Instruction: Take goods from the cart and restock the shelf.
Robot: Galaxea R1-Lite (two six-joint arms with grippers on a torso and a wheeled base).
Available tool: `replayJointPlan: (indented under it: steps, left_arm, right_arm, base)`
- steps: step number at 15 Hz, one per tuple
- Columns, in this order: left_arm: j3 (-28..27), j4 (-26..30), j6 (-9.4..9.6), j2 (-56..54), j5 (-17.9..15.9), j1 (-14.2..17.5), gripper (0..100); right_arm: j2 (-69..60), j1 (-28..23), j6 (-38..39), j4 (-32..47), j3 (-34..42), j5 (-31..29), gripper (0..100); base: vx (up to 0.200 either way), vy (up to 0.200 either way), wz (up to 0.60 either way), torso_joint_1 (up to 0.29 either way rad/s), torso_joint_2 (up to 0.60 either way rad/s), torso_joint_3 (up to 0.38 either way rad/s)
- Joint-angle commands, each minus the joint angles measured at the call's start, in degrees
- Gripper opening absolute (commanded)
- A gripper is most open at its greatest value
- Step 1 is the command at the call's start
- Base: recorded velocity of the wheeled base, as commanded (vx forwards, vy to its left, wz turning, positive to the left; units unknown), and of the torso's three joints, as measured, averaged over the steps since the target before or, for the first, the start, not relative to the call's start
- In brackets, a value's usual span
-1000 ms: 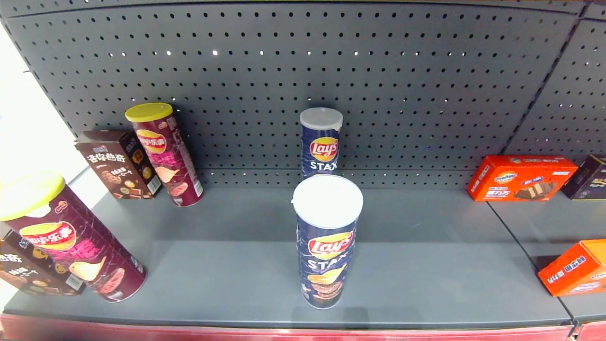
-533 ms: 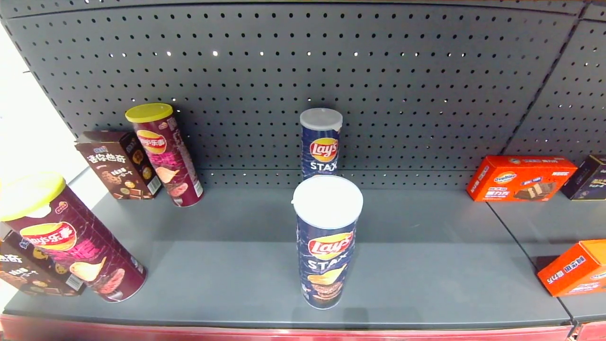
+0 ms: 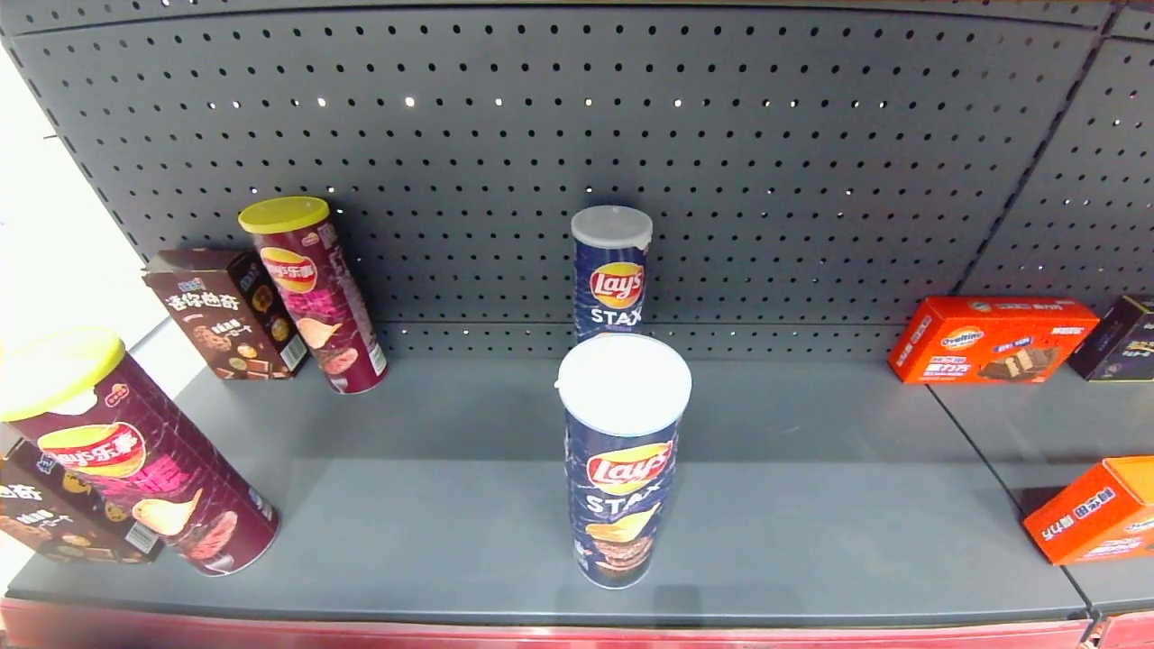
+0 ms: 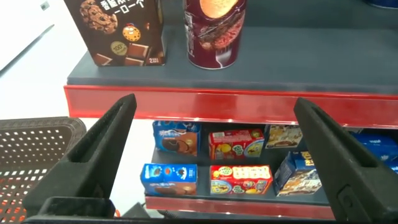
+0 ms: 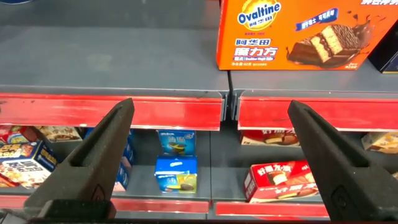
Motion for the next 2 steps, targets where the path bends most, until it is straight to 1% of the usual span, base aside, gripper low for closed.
replayJointPlan:
  steps: [1,2]
  left_arm:
    - [0.00,-0.02,-0.04,-0.02,0.02,0.04,100]
    - [0.00,-0.02,-0.04,-0.02,0.02,0.04,100]
  right_arm:
    - [-0.02,-0.01,0.00,-0.01,0.00,0.01,100]
    - [-0.02,-0.01,0.09,-0.01,0.00,0.01,100]
  base:
    - [0.000,0.000,0.00,0.000,0.00,0.000]
    - [0.000,0.000,0.00,0.000,0.00,0.000]
